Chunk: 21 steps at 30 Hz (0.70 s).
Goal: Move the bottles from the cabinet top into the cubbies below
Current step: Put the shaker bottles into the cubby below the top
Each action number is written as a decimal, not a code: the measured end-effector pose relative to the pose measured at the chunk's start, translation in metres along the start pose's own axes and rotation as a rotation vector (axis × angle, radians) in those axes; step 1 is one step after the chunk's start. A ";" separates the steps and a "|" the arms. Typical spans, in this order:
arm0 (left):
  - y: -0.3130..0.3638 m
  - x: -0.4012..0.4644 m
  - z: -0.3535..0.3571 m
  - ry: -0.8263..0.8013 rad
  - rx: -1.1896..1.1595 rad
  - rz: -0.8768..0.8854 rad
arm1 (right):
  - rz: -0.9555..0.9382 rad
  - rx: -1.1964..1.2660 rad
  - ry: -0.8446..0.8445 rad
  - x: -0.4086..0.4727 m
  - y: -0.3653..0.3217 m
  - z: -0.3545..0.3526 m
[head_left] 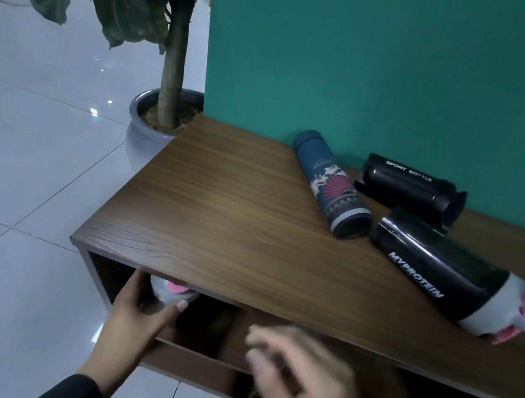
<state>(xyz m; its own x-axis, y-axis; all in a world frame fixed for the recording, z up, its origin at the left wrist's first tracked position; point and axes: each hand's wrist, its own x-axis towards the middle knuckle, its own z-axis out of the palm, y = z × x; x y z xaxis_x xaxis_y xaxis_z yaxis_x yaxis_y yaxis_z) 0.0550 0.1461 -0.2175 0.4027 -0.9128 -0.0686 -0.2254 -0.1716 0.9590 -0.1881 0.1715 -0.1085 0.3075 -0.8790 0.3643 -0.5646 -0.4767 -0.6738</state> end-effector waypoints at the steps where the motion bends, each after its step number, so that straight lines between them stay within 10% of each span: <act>1: -0.007 -0.007 -0.004 0.078 0.060 0.006 | -0.057 -0.054 0.102 0.009 0.001 -0.018; 6: -0.012 -0.053 -0.020 0.071 0.392 0.473 | 0.085 -0.468 0.380 0.044 0.029 -0.114; 11: 0.062 -0.055 0.007 -0.087 0.396 0.904 | 0.587 -0.726 0.044 0.049 0.073 -0.177; 21: 0.130 -0.015 0.073 -0.156 0.505 0.606 | 0.631 -0.321 0.049 0.024 0.066 -0.202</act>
<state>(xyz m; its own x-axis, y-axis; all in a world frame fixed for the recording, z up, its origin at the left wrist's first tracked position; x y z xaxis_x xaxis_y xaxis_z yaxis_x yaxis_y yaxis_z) -0.0444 0.1103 -0.1120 -0.0385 -0.9357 0.3506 -0.7544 0.2573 0.6039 -0.3726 0.1187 -0.0143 -0.1835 -0.9830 0.0003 -0.8239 0.1536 -0.5455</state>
